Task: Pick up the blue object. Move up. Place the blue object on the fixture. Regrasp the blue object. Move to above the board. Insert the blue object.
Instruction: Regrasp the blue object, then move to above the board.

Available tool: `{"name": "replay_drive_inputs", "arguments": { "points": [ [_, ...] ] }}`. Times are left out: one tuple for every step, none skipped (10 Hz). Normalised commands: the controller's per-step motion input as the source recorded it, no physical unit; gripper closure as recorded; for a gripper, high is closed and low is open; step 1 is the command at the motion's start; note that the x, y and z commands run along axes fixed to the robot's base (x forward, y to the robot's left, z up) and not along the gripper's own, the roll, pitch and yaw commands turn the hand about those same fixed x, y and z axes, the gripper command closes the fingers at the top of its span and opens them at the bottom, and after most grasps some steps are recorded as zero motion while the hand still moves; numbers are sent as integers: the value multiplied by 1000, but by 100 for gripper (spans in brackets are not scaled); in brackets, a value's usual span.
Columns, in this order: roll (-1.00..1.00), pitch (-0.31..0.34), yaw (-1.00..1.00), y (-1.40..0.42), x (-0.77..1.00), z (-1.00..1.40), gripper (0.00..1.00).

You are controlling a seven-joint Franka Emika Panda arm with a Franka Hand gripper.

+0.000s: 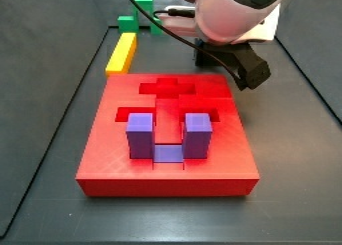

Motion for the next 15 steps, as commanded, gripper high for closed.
{"name": "replay_drive_inputs", "arguments": {
  "points": [
    [0,0,0,0,0,0,100],
    [0,0,0,0,0,0,100],
    [0,0,0,0,0,0,100],
    [0,0,0,0,0,1400,100],
    [12,-21,20,3,-1,1400,100],
    [-39,-43,15,12,-24,1400,100],
    [-4,-61,11,18,-25,1400,100],
    [4,-11,-18,10,-5,1400,100],
    [-1,2,-30,-6,-15,1400,100],
    [-1,3,-27,0,-17,1400,100],
    [-11,39,-20,-9,-7,607,100],
    [12,54,-13,-5,19,239,100],
    [-1000,133,59,-1400,-703,282,100],
    [-1000,128,65,-1400,-721,316,100],
    [-1000,124,71,-1400,-744,329,100]
  ]
}}
